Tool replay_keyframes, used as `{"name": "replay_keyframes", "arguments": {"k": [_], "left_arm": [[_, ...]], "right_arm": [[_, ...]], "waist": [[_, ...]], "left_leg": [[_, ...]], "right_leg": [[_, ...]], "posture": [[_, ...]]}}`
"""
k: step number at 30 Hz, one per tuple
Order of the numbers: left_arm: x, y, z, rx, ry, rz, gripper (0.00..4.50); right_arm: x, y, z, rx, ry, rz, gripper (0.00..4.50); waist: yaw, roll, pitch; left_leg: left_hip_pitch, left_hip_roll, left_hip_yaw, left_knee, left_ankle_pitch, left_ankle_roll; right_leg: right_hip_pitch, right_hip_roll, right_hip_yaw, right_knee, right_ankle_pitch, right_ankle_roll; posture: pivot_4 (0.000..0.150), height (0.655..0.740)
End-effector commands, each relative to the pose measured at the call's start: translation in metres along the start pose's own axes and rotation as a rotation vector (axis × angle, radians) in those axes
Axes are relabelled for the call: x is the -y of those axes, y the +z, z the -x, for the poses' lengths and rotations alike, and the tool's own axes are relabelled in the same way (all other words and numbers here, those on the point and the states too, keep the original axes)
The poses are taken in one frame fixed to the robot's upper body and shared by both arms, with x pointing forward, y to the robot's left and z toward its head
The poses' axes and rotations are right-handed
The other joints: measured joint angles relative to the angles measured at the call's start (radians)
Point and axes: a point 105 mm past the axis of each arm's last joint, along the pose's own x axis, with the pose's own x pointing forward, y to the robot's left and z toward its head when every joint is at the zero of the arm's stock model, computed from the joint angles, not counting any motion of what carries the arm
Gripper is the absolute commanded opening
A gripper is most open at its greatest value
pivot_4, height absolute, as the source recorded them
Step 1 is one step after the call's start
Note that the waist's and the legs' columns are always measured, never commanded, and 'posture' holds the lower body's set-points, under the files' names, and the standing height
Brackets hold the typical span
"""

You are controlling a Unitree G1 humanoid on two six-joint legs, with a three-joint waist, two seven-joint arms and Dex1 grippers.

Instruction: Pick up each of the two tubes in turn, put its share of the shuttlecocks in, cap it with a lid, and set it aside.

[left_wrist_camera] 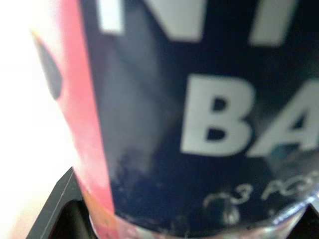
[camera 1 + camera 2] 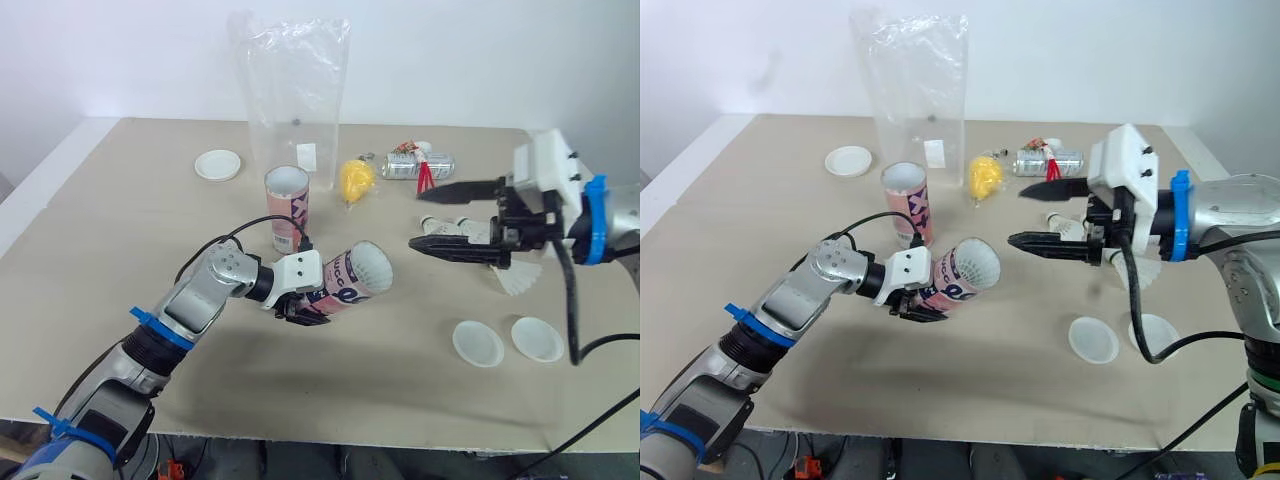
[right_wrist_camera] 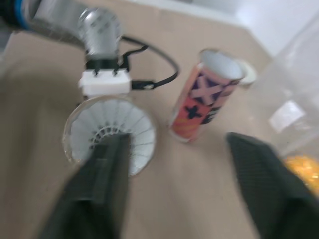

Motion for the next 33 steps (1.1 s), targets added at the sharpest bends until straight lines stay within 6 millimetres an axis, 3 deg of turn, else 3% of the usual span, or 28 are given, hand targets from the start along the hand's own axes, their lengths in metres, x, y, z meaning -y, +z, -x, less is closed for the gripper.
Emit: {"name": "replay_keyframes", "arguments": {"k": [1, 3, 8, 19, 23, 33], "left_arm": [[-0.004, 0.002, 0.0, -0.01, 0.007, -0.006, 2.92], [-0.004, 0.002, 0.0, -0.006, 0.005, -0.005, 2.92], [-0.003, 0.005, -0.002, 0.009, 0.001, 0.007, 2.92], [-0.003, 0.008, -0.003, 0.028, 0.008, 0.024, 2.92], [-0.002, 0.007, -0.003, 0.03, 0.014, 0.033, 2.92], [0.0, 0.01, -0.005, 0.042, 0.022, 0.046, 2.92]], "right_arm": [[-0.006, 0.013, -0.01, -0.034, 0.073, 0.078, 1.21], [-0.012, 0.011, -0.016, -0.068, 0.124, 0.085, 0.04], [-0.027, -0.001, -0.033, -0.14, 0.29, 0.113, 0.04], [-0.01, -0.024, -0.082, -0.269, 0.408, 0.284, 0.04], [-0.016, -0.036, -0.097, -0.335, 0.512, 0.323, 0.04], [-0.031, -0.049, -0.12, -0.356, 0.637, 0.364, 0.04]], "waist": [[0.0, 0.0, 0.0], [0.0, 0.0, 0.0], [0.001, 0.0, 0.0], [0.003, 0.0, 0.0], [0.001, 0.0, 0.0], [-0.002, 0.0, -0.001]], "left_leg": [[0.0, 0.0, 0.0, 0.0, 0.0, 0.0], [0.0, 0.0, 0.0, 0.0, 0.0, 0.0], [-0.002, 0.0, 0.0, -0.001, 0.0, 0.0], [-0.002, 0.0, 0.0, 0.001, 0.0, 0.0], [-0.004, 0.0, -0.001, 0.0, 0.0, 0.0], [0.004, 0.003, -0.001, 0.001, 0.0, 0.0]], "right_leg": [[0.0, 0.0, 0.0, 0.0, 0.0, -0.001], [-0.001, 0.0, 0.0, 0.0, -0.001, -0.001], [-0.001, 0.0, 0.0, 0.0, -0.001, 0.002], [-0.002, 0.0, -0.001, 0.0, 0.0, 0.003], [-0.003, 0.0, -0.001, 0.001, 0.002, -0.001], [0.002, 0.002, -0.003, 0.001, 0.003, -0.001]], "posture": [[0.15, 0.74], [0.15, 0.74], [0.15, 0.74], [0.15, 0.74], [0.15, 0.74], [0.15, 0.74]]}}
